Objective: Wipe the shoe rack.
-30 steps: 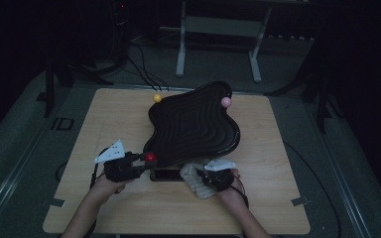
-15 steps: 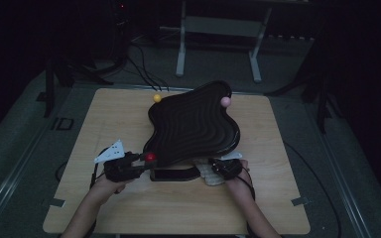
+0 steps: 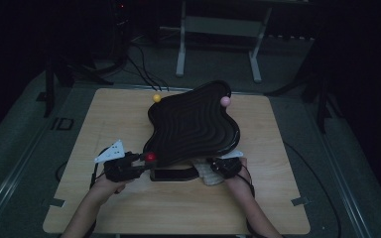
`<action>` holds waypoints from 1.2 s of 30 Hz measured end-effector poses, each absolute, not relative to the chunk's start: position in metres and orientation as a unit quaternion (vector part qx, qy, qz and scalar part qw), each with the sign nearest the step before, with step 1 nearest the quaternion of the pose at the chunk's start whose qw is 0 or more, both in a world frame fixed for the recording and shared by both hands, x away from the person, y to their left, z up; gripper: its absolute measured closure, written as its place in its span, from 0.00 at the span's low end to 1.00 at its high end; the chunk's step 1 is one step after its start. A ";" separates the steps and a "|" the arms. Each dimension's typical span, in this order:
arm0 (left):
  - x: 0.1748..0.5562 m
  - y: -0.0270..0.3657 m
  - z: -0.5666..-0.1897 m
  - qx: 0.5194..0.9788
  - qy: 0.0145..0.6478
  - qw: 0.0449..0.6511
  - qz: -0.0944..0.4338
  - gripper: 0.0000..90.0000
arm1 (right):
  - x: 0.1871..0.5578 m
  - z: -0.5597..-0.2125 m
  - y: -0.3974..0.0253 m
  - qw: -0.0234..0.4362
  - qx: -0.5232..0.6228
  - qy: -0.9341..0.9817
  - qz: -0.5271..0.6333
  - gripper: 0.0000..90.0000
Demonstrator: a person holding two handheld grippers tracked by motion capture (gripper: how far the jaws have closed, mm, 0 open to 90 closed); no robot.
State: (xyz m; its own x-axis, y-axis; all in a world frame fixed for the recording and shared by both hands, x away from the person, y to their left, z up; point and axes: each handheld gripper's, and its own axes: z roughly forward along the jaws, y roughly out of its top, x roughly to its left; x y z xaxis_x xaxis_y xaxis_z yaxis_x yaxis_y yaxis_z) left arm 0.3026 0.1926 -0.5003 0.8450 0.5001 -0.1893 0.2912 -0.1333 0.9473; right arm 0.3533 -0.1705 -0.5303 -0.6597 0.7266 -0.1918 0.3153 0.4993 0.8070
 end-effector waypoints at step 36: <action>0.303 0.192 -0.501 0.746 0.266 0.606 0.081 0.66 | 0.360 -0.547 -0.187 0.161 0.363 0.822 0.409 0.59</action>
